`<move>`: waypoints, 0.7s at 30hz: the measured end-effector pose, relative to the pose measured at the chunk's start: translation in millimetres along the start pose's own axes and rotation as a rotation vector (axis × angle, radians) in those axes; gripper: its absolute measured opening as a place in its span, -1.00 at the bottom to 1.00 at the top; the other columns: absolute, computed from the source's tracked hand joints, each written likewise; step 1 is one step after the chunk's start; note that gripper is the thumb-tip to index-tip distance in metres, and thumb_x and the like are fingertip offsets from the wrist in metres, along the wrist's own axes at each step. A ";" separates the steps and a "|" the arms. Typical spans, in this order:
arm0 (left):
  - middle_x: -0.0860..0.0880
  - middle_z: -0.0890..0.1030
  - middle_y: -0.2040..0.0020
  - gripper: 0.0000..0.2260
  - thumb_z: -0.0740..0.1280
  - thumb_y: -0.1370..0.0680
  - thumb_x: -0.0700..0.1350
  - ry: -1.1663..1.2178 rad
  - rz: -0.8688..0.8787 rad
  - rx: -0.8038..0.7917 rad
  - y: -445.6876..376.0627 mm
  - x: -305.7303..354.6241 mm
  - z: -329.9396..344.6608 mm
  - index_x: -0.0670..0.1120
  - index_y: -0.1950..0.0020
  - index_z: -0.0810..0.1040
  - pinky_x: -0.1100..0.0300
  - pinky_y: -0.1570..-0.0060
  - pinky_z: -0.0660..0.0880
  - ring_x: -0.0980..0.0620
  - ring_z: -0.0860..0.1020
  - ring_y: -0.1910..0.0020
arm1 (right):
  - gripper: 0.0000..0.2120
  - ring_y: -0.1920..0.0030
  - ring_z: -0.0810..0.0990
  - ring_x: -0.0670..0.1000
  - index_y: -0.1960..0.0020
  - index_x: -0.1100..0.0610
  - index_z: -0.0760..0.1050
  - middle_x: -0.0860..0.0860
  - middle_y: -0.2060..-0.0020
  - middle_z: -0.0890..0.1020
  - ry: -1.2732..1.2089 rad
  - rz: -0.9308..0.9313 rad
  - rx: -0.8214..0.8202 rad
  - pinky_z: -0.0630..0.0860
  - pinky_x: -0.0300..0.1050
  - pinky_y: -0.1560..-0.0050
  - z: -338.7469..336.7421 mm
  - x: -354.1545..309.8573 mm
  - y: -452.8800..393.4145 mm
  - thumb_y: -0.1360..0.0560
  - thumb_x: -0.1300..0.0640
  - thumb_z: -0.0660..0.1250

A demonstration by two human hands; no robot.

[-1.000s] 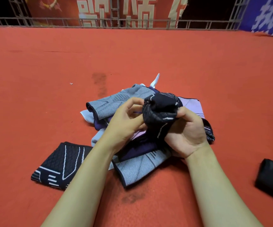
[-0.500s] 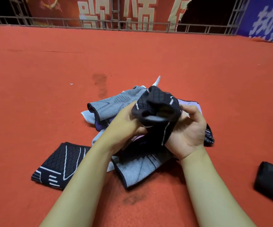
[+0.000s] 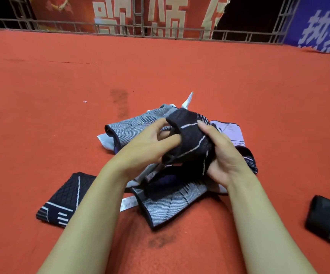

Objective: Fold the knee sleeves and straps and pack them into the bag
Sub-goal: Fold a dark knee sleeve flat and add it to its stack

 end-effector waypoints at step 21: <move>0.06 0.55 0.03 -0.68 0.30 -0.45 0.23 -0.023 0.080 0.524 -5.9 -6.3 -54.0 0.01 0.01 0.50 0.00 0.00 0.57 0.10 0.55 0.15 | -0.31 -0.24 0.66 0.13 -0.16 0.14 0.60 0.01 -0.13 0.72 0.450 -0.277 0.241 0.47 0.27 -0.40 -23.7 -30.9 -13.3 -0.40 -0.45 0.36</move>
Point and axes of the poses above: each hand's wrist, its own y-axis away from the middle knuckle, its own z-axis out of the palm, x = y × z, the point moved 9 cm from there along -y, towards the middle knuckle
